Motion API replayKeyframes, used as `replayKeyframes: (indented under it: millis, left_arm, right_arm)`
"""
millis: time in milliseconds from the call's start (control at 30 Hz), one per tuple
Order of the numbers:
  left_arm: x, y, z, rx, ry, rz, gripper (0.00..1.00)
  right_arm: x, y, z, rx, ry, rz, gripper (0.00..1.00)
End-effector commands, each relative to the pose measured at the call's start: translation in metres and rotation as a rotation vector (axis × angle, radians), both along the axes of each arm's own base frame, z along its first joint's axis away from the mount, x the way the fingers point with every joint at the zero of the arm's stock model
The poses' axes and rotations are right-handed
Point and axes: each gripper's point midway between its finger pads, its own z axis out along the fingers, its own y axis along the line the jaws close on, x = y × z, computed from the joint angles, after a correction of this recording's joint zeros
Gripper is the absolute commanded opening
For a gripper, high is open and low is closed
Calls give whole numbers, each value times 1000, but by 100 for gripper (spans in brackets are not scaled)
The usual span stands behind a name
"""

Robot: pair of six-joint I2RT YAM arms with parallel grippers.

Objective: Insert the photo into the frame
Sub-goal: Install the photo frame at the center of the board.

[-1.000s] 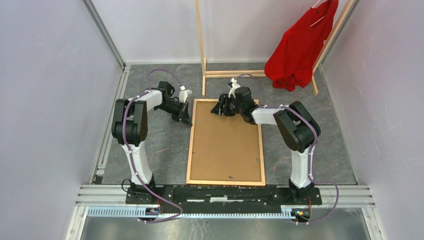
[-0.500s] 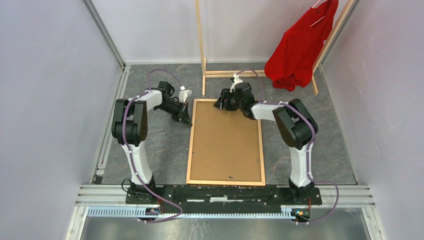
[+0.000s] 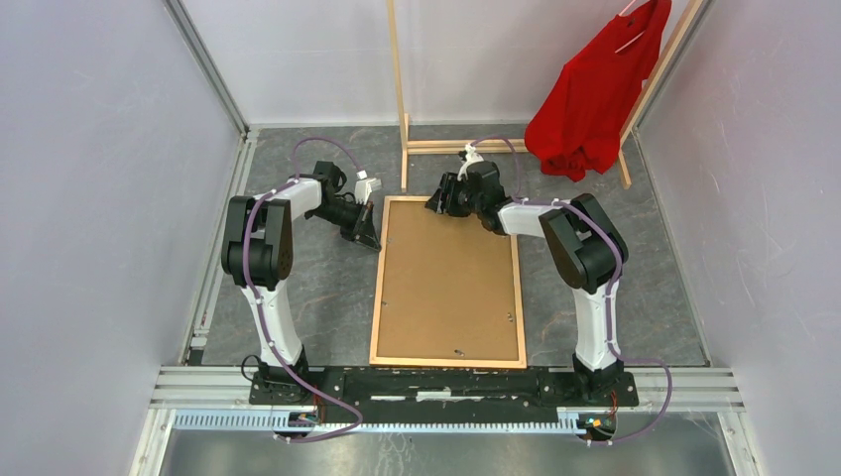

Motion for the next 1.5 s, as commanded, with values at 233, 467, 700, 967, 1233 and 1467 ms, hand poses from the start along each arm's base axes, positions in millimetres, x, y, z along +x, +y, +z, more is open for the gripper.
replayKeyframes:
  millis: [233, 467, 700, 967, 1233, 1467]
  left_arm:
    - [-9, 3, -9, 16, 6, -38, 10]
    - [-11, 4, -9, 18, 9, -44, 9]
    - [-11, 4, -7, 20, 1, -48, 9]
    - [-11, 4, -9, 20, 8, -47, 8]
    - [-11, 4, -9, 20, 8, -47, 8]
    - [-11, 3, -8, 15, 10, -46, 8]
  right_arm:
    - [14, 5, -6, 22, -6, -25, 54]
    - [13, 2, -1, 34, -18, -38, 54]
    - [2, -16, 9, 16, -43, -81, 54]
    - [-2, -6, -2, 45, -5, -50, 55]
    - [10, 1, -2, 57, -8, -50, 54]
    - [13, 6, -3, 79, -1, -47, 53]
